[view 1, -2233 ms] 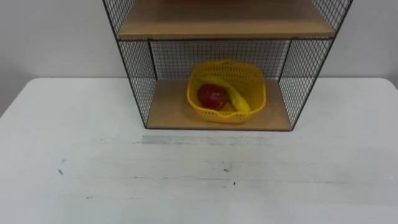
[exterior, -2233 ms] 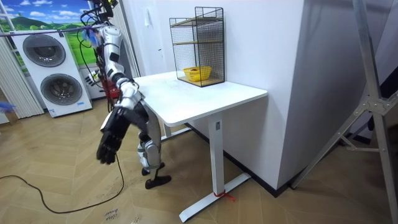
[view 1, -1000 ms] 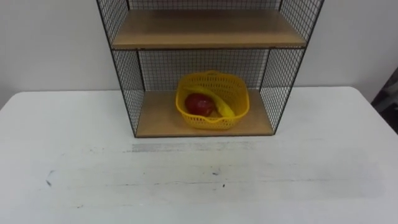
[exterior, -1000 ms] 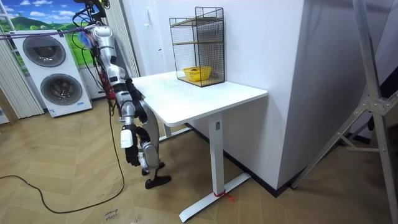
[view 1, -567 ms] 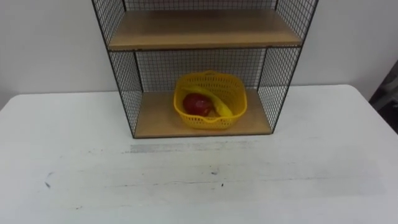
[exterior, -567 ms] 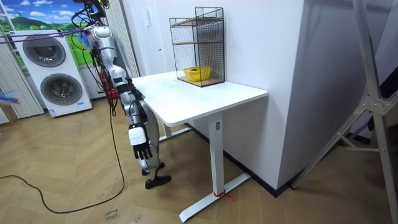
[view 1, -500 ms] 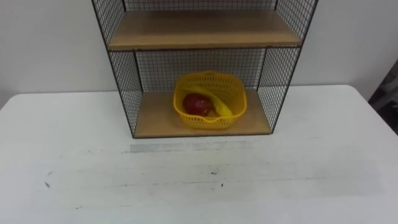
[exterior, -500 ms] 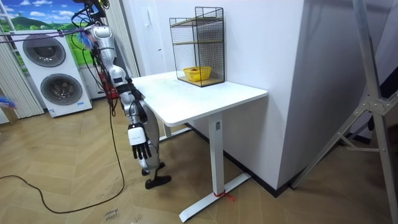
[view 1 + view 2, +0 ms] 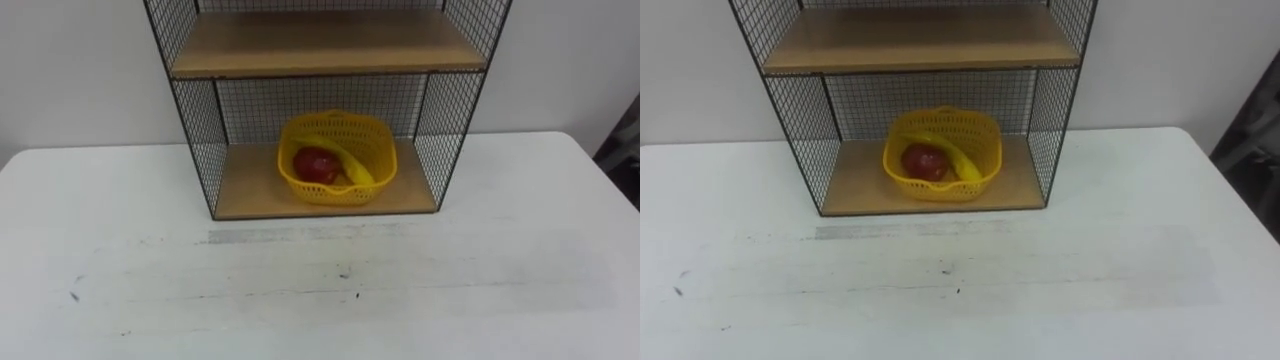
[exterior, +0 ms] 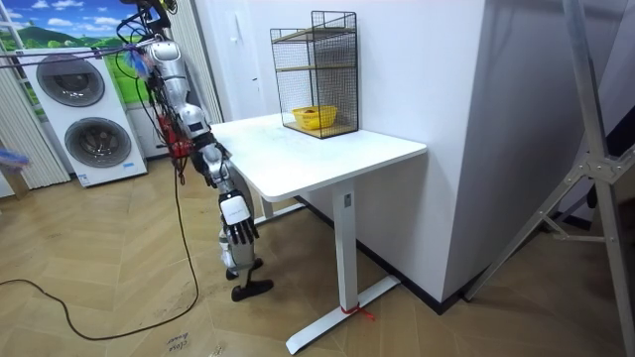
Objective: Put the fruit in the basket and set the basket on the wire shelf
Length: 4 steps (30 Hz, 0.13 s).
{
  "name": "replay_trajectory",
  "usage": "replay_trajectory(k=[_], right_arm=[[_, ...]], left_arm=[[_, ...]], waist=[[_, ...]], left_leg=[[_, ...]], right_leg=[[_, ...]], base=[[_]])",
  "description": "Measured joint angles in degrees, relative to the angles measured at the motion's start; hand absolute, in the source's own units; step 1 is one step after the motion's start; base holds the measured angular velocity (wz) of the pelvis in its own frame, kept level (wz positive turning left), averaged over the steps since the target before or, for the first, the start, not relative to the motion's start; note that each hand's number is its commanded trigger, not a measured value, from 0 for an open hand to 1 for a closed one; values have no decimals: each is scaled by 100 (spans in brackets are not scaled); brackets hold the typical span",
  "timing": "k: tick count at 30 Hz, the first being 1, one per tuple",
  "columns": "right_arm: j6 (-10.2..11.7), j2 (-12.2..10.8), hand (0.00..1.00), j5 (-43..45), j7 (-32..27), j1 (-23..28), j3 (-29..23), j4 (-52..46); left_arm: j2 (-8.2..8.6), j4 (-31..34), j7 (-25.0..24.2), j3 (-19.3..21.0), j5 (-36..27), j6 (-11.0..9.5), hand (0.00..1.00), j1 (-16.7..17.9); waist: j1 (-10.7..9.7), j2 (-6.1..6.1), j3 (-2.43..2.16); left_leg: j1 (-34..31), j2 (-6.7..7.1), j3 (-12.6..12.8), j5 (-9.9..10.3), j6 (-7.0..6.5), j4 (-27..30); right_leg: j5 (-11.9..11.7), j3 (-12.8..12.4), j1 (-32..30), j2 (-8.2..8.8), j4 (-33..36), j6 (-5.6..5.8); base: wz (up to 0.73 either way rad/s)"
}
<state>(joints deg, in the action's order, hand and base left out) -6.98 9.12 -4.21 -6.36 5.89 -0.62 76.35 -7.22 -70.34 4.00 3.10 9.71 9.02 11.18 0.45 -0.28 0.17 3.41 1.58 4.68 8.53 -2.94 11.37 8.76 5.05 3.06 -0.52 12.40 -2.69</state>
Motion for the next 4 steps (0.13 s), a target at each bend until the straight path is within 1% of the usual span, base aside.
replay_trajectory(k=[4], right_arm=[[-9,-18,0,3,90,79,1,0]], left_arm=[[0,12,-47,10,1,78,0,43]], waist=[[-2,22,-3]], left_leg=[[-1,-1,0,0,0,-1]], right_leg=[[0,2,3,0,-9,0]], base=[[0]])
